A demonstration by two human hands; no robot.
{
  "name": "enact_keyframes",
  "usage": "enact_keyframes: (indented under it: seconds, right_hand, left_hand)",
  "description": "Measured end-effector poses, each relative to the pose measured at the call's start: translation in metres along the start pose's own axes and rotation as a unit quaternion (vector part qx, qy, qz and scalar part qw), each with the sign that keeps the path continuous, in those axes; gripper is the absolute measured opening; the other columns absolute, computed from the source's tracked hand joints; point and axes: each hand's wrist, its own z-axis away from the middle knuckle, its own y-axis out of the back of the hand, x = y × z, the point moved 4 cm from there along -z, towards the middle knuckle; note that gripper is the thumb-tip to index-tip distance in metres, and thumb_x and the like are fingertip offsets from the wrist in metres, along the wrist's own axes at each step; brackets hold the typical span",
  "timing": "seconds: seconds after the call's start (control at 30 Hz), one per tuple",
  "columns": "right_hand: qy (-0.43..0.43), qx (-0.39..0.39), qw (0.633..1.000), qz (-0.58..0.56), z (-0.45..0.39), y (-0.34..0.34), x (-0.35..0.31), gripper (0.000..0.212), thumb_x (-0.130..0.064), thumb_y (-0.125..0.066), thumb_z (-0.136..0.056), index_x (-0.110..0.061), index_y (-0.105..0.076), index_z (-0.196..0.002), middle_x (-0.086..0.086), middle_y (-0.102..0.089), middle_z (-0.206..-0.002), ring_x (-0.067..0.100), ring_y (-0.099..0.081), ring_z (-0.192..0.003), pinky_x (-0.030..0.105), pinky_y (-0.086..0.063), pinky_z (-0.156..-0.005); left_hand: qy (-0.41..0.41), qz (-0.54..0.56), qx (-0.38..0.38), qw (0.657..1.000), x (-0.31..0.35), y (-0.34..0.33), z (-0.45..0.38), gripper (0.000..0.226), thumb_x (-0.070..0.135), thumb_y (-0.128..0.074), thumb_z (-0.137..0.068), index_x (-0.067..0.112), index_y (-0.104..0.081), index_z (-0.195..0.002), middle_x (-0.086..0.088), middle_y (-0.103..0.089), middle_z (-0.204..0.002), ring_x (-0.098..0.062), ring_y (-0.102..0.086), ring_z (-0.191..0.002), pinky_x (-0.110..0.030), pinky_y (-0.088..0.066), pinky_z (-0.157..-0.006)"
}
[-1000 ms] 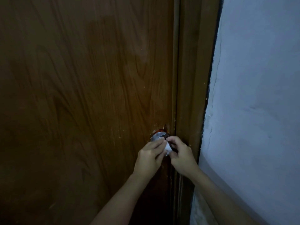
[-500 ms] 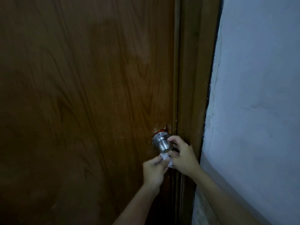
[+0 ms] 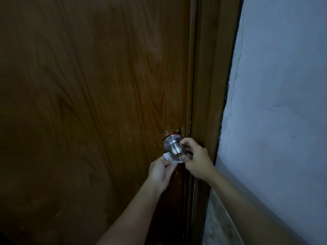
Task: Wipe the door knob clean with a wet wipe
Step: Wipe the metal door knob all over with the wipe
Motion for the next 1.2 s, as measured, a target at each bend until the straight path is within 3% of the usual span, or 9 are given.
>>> enact_keyframes:
  seconds: [0.13,0.23,0.37,0.57,0.77,0.87,0.97,1.03,1.2]
  right_hand:
    - [0.011,-0.003,1.000,0.027,0.000,0.003,-0.005,0.041,0.004,-0.056,-0.081,-0.024,-0.050,-0.112,-0.003,-0.054,-0.109,0.011,-0.052,-0.105,0.002,-0.039,-0.067]
    - [0.013,-0.027,0.998,0.050,0.000,0.004,-0.008,0.047,0.004,-0.052,-0.084,-0.017,-0.048,-0.126,0.001,-0.051,-0.118,0.005,-0.040,-0.106,-0.009,-0.031,-0.069]
    - [-0.001,-0.026,0.998,0.056,-0.001,0.004,-0.008,0.048,0.003,-0.054,-0.083,-0.022,-0.050,-0.124,0.004,-0.053,-0.125,0.009,-0.042,-0.110,0.020,-0.033,-0.091]
    - [0.001,-0.023,0.999,0.045,-0.004,0.002,0.000,0.047,0.002,-0.054,-0.083,-0.022,-0.050,-0.123,0.006,-0.055,-0.126,0.013,-0.048,-0.113,0.008,-0.036,-0.078]
    - [0.001,-0.017,0.999,0.051,-0.004,0.003,0.001,0.048,0.001,-0.055,-0.081,-0.024,-0.050,-0.122,0.005,-0.055,-0.127,0.019,-0.048,-0.119,0.035,-0.040,-0.102]
    - [0.000,-0.014,0.999,0.048,-0.004,0.002,0.002,0.049,0.003,-0.055,-0.081,-0.023,-0.051,-0.122,0.005,-0.056,-0.126,0.017,-0.048,-0.118,0.035,-0.040,-0.103]
    - [0.000,-0.015,0.999,0.042,-0.004,0.001,0.003,0.050,0.004,-0.056,-0.081,-0.023,-0.050,-0.123,0.004,-0.056,-0.127,0.016,-0.048,-0.118,0.032,-0.041,-0.102]
    - [0.003,-0.016,0.999,0.035,-0.005,0.002,0.005,0.051,0.005,-0.055,-0.081,-0.023,-0.050,-0.124,0.005,-0.055,-0.127,0.017,-0.048,-0.118,0.029,-0.042,-0.100]
    - [0.006,-0.023,1.000,0.015,-0.005,0.001,0.008,0.052,0.007,-0.055,-0.081,-0.022,-0.049,-0.125,0.005,-0.055,-0.128,0.016,-0.047,-0.121,0.024,-0.042,-0.099]
  left_hand:
    - [0.045,0.038,-0.016,0.998,-0.016,-0.015,0.004,0.034,-0.010,-0.035,-0.086,-0.005,-0.052,-0.115,-0.024,-0.060,-0.116,-0.028,-0.060,-0.106,-0.038,-0.048,-0.094]
    - [0.021,0.037,0.021,0.999,-0.012,-0.008,-0.002,0.038,-0.011,-0.037,-0.084,-0.006,-0.050,-0.119,-0.025,-0.058,-0.121,-0.031,-0.058,-0.111,-0.040,-0.046,-0.100]
    - [0.013,0.009,0.057,0.998,-0.002,0.003,-0.005,0.037,-0.010,-0.038,-0.085,-0.005,-0.049,-0.119,-0.026,-0.058,-0.121,-0.033,-0.058,-0.112,-0.042,-0.044,-0.104]
    - [0.055,0.039,0.008,0.998,-0.012,-0.009,0.004,0.040,-0.011,-0.037,-0.085,-0.005,-0.046,-0.124,-0.026,-0.056,-0.125,-0.031,-0.057,-0.114,-0.040,-0.045,-0.099]
    - [-0.033,-0.147,0.081,0.985,0.006,-0.007,0.010,0.031,-0.007,-0.040,-0.086,0.002,-0.060,-0.108,-0.018,-0.067,-0.105,-0.023,-0.066,-0.094,-0.031,-0.054,-0.081]
    - [-0.174,-0.323,0.098,0.925,0.021,-0.005,0.018,0.029,-0.002,-0.049,-0.085,0.011,-0.066,-0.105,-0.010,-0.071,-0.097,-0.021,-0.067,-0.088,-0.032,-0.056,-0.078]
    - [-0.353,-0.501,0.058,0.788,0.031,-0.013,0.028,0.029,0.002,-0.059,-0.084,0.013,-0.065,-0.110,-0.001,-0.071,-0.103,-0.006,-0.067,-0.083,-0.011,-0.052,-0.072]
    - [-0.422,-0.574,0.022,0.701,0.032,-0.019,0.030,0.033,0.002,-0.062,-0.082,0.011,-0.062,-0.113,0.000,-0.066,-0.115,-0.002,-0.061,-0.101,-0.002,-0.044,-0.083]
    - [-0.477,-0.710,-0.039,0.517,0.033,-0.031,0.024,0.038,0.005,-0.065,-0.080,0.013,-0.060,-0.117,-0.004,-0.061,-0.126,-0.011,-0.054,-0.117,-0.020,-0.040,-0.100]
